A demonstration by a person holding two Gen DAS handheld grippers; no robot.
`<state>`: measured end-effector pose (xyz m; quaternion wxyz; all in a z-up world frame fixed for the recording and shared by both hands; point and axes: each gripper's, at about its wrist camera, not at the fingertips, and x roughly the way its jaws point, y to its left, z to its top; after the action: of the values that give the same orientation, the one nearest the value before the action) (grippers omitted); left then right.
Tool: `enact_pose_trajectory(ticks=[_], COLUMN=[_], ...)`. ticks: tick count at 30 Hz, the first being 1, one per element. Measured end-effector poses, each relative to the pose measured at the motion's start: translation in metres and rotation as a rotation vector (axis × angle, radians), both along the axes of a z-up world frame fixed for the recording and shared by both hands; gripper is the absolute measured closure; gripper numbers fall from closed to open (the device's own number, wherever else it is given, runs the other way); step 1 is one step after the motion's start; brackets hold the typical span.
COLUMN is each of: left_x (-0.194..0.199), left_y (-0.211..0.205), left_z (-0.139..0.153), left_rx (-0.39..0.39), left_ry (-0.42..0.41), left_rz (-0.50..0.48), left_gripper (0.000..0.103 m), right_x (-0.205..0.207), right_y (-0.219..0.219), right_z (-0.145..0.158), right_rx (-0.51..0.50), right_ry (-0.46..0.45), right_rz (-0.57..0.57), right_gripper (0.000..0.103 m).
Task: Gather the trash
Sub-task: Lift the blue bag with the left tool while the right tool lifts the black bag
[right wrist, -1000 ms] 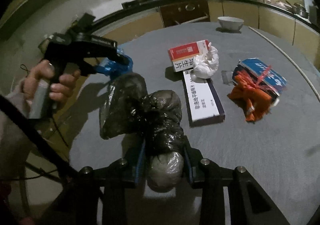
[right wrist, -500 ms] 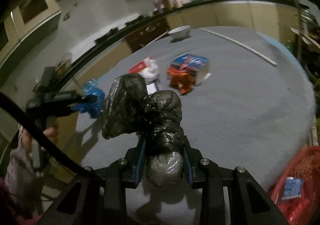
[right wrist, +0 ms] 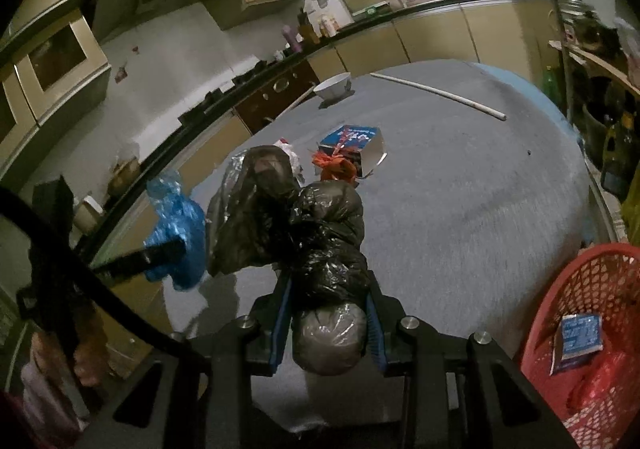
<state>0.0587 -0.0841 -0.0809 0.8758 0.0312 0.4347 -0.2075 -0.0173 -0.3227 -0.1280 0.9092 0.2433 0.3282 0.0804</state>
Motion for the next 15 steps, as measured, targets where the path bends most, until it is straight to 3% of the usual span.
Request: enact_pose_trajectory(ticks=[15], left_x=[-0.069], left_y=[0.014], left_z=[0.036], left_rx=[-0.002], left_ry=[-0.114], left_rz=[-0.055], left_gripper=[0.047], right_x=[-0.031], right_y=[0.035], right_z=[0.022], right_rx=[0.079], right_ry=[-0.052], right_rz=[0.042], right_gripper=[0.068])
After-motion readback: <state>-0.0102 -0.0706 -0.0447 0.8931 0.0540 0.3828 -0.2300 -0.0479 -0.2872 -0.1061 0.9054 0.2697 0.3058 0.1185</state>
